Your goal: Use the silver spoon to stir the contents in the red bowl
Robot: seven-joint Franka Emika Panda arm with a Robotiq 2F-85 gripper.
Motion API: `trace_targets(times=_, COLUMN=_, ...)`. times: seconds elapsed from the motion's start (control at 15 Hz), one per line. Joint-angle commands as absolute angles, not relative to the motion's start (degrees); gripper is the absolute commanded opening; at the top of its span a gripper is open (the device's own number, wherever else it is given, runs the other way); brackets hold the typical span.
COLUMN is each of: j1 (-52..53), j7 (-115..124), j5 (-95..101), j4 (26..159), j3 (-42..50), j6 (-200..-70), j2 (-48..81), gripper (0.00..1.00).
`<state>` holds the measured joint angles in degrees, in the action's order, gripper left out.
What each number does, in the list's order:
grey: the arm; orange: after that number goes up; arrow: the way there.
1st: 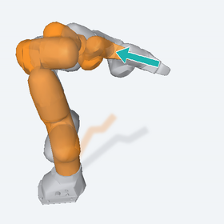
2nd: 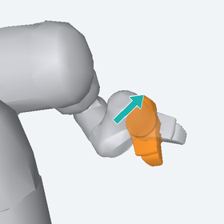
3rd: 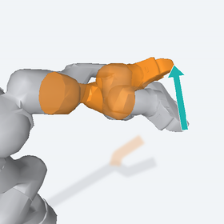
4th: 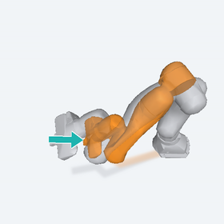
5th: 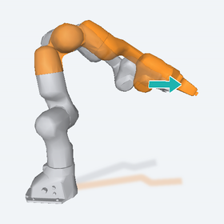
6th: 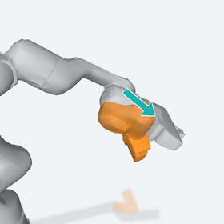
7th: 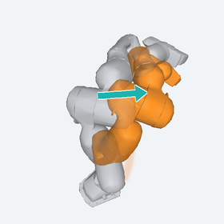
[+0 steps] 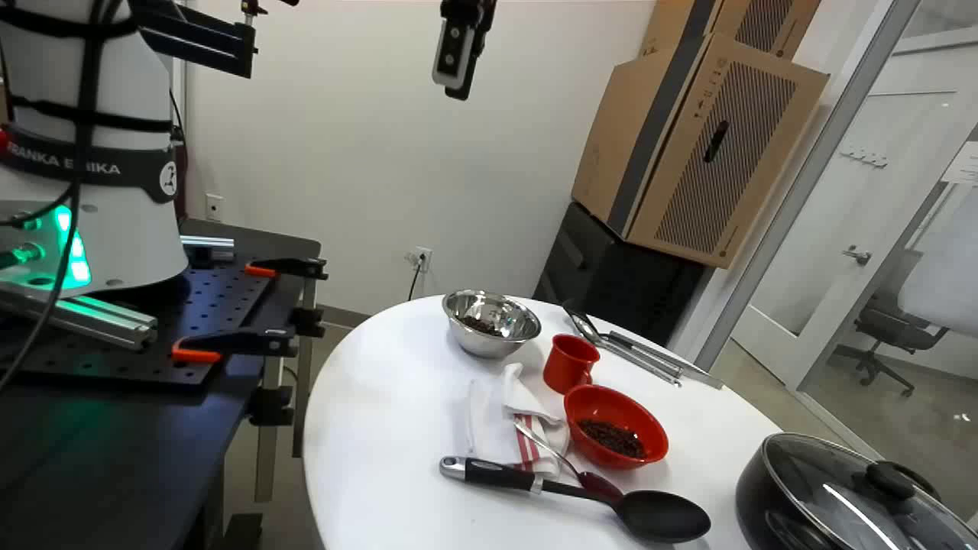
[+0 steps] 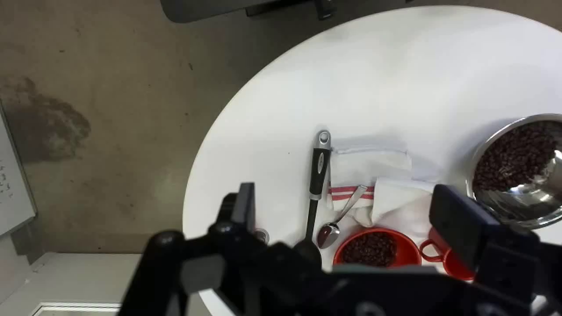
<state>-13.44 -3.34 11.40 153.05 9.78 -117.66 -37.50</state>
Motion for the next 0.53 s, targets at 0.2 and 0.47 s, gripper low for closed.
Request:
trace_targets(times=0.2, j1=-13.6, j7=-2.6, j5=11.3, j4=152.4, j3=9.8, j6=-117.3, j2=-36.7, gripper=1.00)
trace_targets(times=0.47, j1=-14.6, j7=0.5, j5=11.4, j4=151.1, j3=9.8, j6=-119.9, j2=-34.0, gripper=1.00)
